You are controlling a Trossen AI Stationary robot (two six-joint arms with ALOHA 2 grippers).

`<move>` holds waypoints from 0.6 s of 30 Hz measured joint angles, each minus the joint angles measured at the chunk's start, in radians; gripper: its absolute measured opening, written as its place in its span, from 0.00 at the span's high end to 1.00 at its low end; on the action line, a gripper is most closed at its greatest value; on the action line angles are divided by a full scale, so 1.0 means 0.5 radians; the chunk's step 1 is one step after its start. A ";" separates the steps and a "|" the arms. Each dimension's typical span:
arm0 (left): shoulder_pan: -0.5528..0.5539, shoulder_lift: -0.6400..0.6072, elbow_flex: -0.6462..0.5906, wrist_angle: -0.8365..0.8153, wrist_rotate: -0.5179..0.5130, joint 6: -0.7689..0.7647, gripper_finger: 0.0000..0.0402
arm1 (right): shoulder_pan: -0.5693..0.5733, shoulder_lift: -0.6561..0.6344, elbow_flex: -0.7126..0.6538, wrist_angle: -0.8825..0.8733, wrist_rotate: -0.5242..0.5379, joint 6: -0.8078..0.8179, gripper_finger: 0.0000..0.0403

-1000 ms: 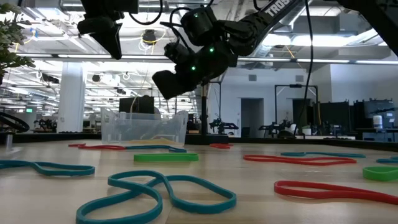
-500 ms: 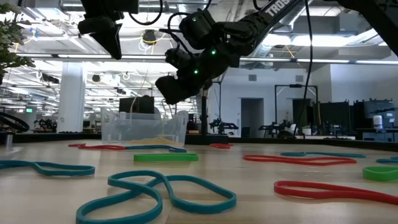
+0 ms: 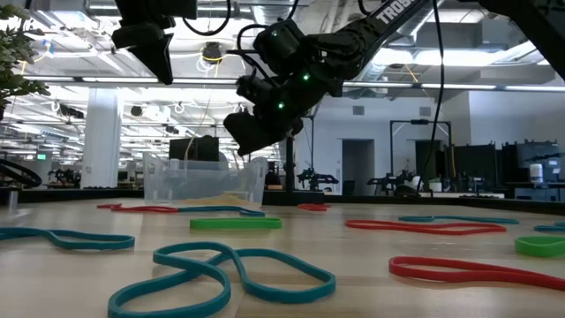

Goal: Pick and place items into bin
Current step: Put the yellow rubber band into the transparent bin

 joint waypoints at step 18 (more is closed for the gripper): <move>0.000 0.000 0.000 -0.001 0.002 -0.028 0.84 | -0.001 0.000 0.000 0.003 -0.052 0.000 0.77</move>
